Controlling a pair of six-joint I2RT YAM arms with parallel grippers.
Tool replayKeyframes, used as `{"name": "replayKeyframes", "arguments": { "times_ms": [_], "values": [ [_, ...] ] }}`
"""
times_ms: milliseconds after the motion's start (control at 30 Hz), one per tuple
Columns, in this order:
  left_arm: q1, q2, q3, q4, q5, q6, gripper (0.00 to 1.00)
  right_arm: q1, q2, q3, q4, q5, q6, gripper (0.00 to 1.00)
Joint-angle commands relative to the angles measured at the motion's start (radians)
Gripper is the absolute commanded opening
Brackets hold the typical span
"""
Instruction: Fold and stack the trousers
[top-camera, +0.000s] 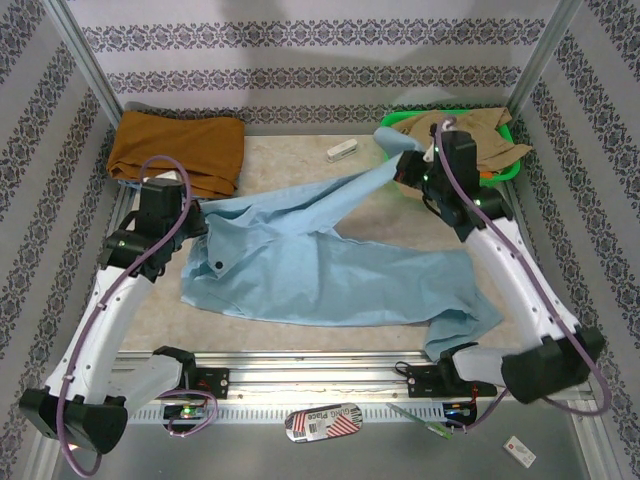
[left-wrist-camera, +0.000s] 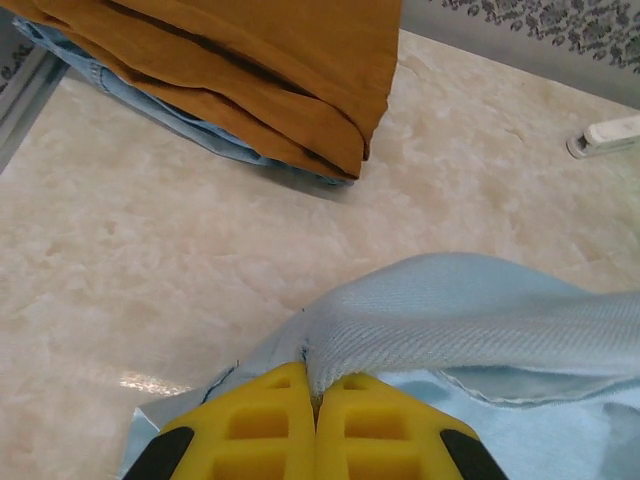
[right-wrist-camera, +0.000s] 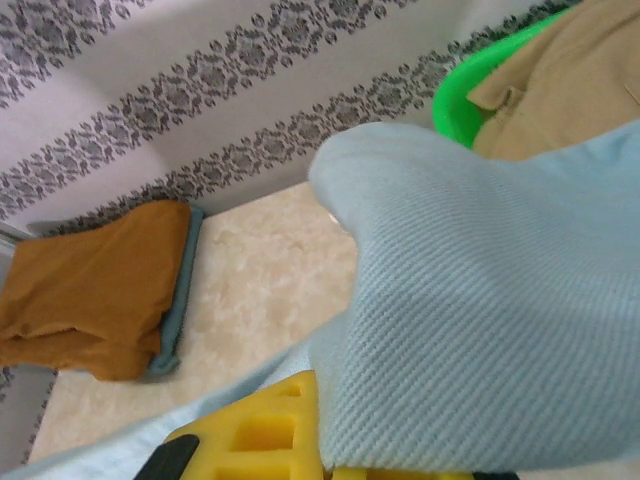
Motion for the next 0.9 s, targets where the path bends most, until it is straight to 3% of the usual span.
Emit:
{"name": "replayKeyframes", "arguments": {
  "times_ms": [0,433,867],
  "values": [
    [0.053,-0.027,0.016,-0.036,0.012,0.028,0.00,0.031,-0.101,-0.118,-0.016,0.100,-0.012,0.00],
    [0.233,0.009,-0.055,0.047,0.170,-0.055,0.00,0.130,-0.207,-0.635,0.116,0.092,0.170,0.00],
    [0.344,0.017,-0.055,0.041,0.161,-0.077,0.00,0.254,-0.012,-0.670,0.261,0.042,0.284,0.00]
  ]
}}
